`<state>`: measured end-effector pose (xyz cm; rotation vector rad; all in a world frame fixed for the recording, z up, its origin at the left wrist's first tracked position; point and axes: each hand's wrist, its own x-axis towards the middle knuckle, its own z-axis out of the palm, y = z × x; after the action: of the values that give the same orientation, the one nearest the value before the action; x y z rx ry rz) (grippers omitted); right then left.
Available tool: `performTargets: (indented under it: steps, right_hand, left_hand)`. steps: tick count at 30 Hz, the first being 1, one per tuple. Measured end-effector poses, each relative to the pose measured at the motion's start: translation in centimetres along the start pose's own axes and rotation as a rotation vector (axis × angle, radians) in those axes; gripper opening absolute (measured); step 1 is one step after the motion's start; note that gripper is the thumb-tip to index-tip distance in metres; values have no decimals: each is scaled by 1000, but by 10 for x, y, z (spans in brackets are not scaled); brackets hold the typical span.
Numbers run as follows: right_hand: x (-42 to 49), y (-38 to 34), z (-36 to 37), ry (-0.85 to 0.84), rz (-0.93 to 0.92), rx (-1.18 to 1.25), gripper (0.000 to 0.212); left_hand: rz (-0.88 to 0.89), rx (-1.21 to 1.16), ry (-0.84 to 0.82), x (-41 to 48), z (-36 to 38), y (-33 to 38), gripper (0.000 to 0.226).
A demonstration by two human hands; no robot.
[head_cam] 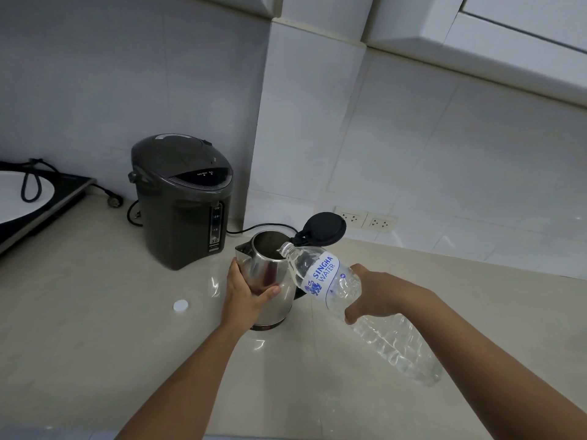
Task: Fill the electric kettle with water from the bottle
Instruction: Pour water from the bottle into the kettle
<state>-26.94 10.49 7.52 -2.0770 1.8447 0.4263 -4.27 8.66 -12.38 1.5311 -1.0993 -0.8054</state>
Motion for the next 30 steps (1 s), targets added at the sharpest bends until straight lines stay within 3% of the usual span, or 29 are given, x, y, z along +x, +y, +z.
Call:
performTargets:
  steps: [30]
  right_hand:
    - [0,-3,-2,-9,32,-42,99]
  left_hand:
    - [-14,21,-8,-1,-1,0,128]
